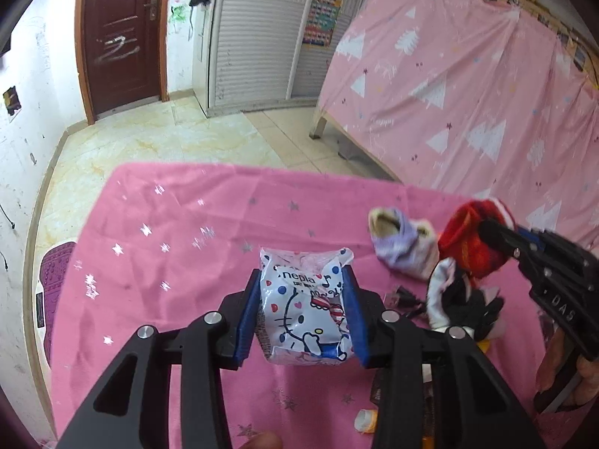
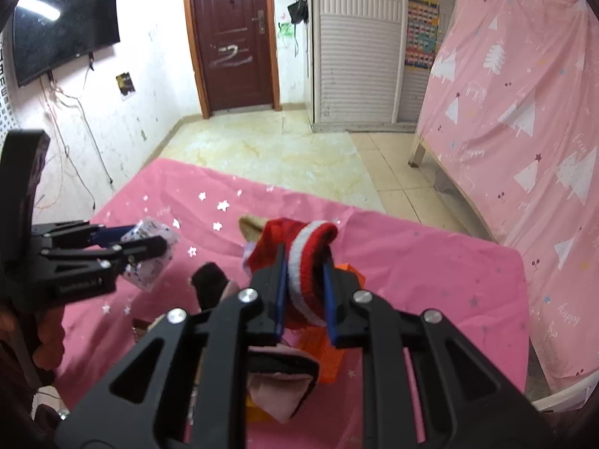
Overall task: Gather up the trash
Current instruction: 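Carry both items to the yellow bin and open both tools over it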
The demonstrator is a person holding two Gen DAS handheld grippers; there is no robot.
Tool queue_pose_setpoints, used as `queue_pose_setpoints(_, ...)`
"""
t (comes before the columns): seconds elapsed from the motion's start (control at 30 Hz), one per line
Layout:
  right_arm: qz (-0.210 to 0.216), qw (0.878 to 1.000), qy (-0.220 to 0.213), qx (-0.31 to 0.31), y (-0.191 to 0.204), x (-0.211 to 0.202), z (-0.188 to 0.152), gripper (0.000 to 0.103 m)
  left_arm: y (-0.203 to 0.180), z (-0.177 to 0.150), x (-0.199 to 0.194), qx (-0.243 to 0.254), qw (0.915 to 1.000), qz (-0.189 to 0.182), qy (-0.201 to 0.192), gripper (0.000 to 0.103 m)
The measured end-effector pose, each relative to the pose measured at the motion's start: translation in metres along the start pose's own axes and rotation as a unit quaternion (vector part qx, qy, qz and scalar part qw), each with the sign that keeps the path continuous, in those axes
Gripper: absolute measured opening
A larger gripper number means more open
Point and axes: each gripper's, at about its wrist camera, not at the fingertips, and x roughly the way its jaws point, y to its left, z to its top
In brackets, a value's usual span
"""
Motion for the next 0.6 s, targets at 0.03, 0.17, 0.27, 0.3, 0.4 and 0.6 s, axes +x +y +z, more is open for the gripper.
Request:
queue_pose_setpoints(0.03, -0.001, 1.0, -0.003, 0.001, -0.001, -0.003, 0.0, 0.016, 0.0, 0.002, -0.005, -0.001, 1.0, 0.0, -0.005, 0.036)
queue_pose_setpoints(0.17, 0.001, 1.0, -0.014, 0.004, -0.003, -0.013, -0.002, 0.016, -0.006, 0.01, -0.024, -0.002, 0.9997, -0.007, -0.023, 0.036)
queue_pose_setpoints(0.27, 0.003, 1.0, -0.024, 0.008, -0.005, -0.023, -0.006, 0.016, -0.014, 0.012, -0.037, 0.004, 0.9993, -0.014, -0.033, 0.036)
queue_pose_setpoints(0.3, 0.003, 1.0, -0.027, 0.01, -0.006, -0.025, -0.007, 0.016, -0.017, 0.012, -0.04, 0.007, 0.9992, -0.017, -0.035, 0.036)
queue_pose_setpoints(0.4, 0.002, 0.999, -0.036, 0.017, -0.014, -0.035, -0.011, 0.016, -0.036, 0.015, -0.045, 0.018, 0.9988, -0.025, -0.038, 0.036)
queue_pose_setpoints(0.6, -0.012, 0.998, -0.054, 0.032, -0.034, -0.061, -0.023, 0.016, -0.08, 0.014, -0.048, 0.044, 0.9976, -0.04, -0.035, 0.036)
